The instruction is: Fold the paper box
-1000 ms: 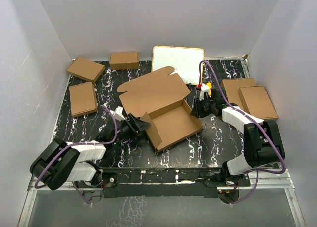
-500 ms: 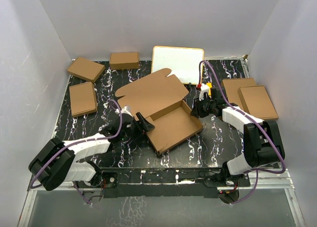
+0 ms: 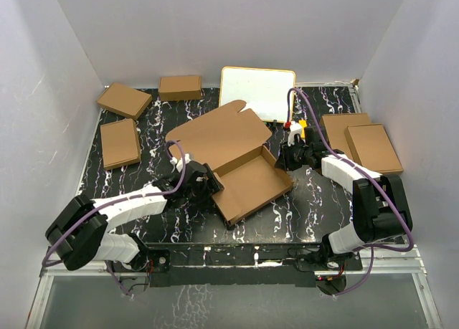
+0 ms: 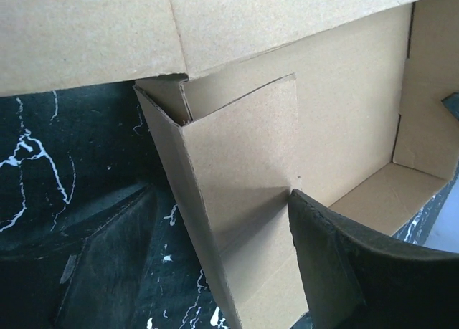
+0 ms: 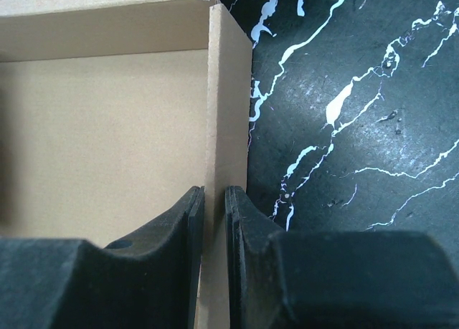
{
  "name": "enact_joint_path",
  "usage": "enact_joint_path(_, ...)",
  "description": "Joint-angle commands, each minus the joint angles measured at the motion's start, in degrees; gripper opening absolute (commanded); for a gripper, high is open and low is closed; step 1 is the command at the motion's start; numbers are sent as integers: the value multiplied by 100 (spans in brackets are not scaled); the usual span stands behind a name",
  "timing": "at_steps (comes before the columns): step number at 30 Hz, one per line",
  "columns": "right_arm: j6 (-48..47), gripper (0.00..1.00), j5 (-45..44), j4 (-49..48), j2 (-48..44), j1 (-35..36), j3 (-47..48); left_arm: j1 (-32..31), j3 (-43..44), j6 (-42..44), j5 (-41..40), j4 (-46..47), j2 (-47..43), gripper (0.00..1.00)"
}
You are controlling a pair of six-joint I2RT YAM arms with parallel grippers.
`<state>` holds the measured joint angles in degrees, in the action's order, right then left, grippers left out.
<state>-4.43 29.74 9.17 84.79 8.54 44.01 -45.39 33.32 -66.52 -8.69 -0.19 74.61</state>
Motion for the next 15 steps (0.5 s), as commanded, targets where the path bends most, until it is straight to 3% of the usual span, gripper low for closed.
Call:
enact_joint_path(1,5,22,154,-223,-121,29,-15,-55,318,-172,-328,-872,175,71)
enact_joint_path(8,8,22,154,-223,-119,30,-11,-196,798,-246,-446,-1485,768,58)
enact_joint_path(12,9,22,163,-224,-121,25,-15,-257,1055,-173,-504,-1696,1052,37)
enact_joint_path(15,8,22,179,-227,-125,30,-15,-260,1265,-43,-507,-1851,1241,14)
